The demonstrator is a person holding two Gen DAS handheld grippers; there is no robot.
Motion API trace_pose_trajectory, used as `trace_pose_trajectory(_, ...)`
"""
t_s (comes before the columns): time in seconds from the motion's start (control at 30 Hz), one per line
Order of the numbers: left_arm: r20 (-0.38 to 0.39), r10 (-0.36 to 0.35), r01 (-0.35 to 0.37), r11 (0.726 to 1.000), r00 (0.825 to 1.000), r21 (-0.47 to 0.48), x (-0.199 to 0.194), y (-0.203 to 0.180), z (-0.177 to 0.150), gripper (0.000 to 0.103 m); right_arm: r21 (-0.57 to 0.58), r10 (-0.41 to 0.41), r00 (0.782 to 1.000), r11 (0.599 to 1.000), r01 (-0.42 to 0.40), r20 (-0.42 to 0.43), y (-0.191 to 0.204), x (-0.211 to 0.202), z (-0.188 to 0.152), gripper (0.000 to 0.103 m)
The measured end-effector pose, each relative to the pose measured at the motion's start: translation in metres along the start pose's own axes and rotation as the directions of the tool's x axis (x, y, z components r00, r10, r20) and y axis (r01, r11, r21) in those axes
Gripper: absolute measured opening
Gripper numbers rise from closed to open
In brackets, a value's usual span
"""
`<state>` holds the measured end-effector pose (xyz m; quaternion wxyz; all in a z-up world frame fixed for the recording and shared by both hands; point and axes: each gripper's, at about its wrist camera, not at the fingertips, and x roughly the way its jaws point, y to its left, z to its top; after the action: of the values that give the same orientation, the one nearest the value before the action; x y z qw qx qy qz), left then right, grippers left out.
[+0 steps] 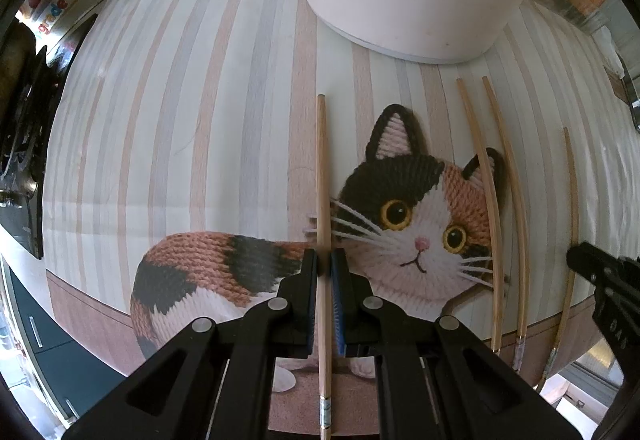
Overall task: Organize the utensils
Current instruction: 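Close the left tool on a chopstick while the right tool grasps another, then lift both held chopsticks and insert them into the pink holder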
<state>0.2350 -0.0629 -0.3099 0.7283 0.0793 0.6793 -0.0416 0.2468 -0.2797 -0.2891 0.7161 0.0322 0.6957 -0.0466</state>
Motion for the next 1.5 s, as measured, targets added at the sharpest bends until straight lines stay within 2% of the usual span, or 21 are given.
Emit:
trace_pose_trajectory(0.27, -0.001, -0.005, 0.005, 1.000, 1.000, -0.009, -0.005, 0.000, 0.004, 0.005, -0.033, -0.020, 1.000, 0.999, 0.020, -0.009, -0.003, -0.007, -0.011, 0.009)
trace_pose_trajectory(0.47, -0.005, -0.003, 0.003, 1.000, 1.000, -0.012, -0.007, -0.002, 0.009, 0.005, -0.018, -0.024, 1.000, 1.000, 0.025, 0.017, 0.015, -0.002, 0.002, 0.008)
trace_pose_trajectory(0.63, 0.003, 0.010, -0.010, 1.000, 1.000, 0.000, -0.005, -0.004, 0.014, 0.005, -0.015, -0.027, 0.999, 1.000, 0.027, 0.019, 0.029, 0.001, 0.001, 0.008)
trace_pose_trajectory(0.73, 0.021, 0.023, -0.023, 1.000, 1.000, 0.006, -0.007, -0.007, 0.015, 0.005, -0.036, -0.042, 0.999, 0.998, 0.043, 0.019, 0.035, 0.004, 0.004, 0.008)
trace_pose_trajectory(0.77, 0.033, 0.027, -0.027, 1.000, 0.999, 0.003, -0.010, -0.007, 0.014, 0.005, -0.034, -0.042, 0.999, 0.999, 0.043, 0.022, 0.038, 0.005, -0.007, 0.008)
trace_pose_trajectory(0.93, 0.113, 0.044, -0.044, 0.999, 0.993, 0.000, -0.035, -0.004, 0.016, 0.005, 0.021, -0.010, 0.998, 1.000, 0.009, 0.065, 0.024, -0.005, -0.009, 0.007)
trace_pose_trajectory(1.13, 0.234, 0.052, -0.054, 0.999, 0.971, 0.002, -0.079, -0.002, 0.022, 0.004, 0.058, 0.020, 0.982, 0.998, -0.032, 0.189, 0.015, -0.051, -0.015, 0.007)
trace_pose_trajectory(1.3, 0.328, 0.041, -0.035, 0.999, 0.944, -0.024, -0.120, 0.006, 0.025, 0.004, 0.083, 0.028, 0.955, 0.995, -0.055, 0.296, 0.009, -0.090, -0.019, 0.007)
trace_pose_trajectory(1.33, 0.343, 0.038, -0.030, 0.999, 0.938, -0.029, -0.127, 0.007, 0.027, 0.004, 0.088, 0.030, 0.950, 0.994, -0.060, 0.309, 0.005, -0.091, -0.010, 0.007)
trace_pose_trajectory(1.5, 0.440, -0.006, 0.033, 0.998, 0.898, -0.054, -0.171, 0.015, 0.029, 0.004, 0.124, 0.051, 0.916, 0.986, -0.109, 0.399, -0.008, -0.117, 0.003, 0.007)
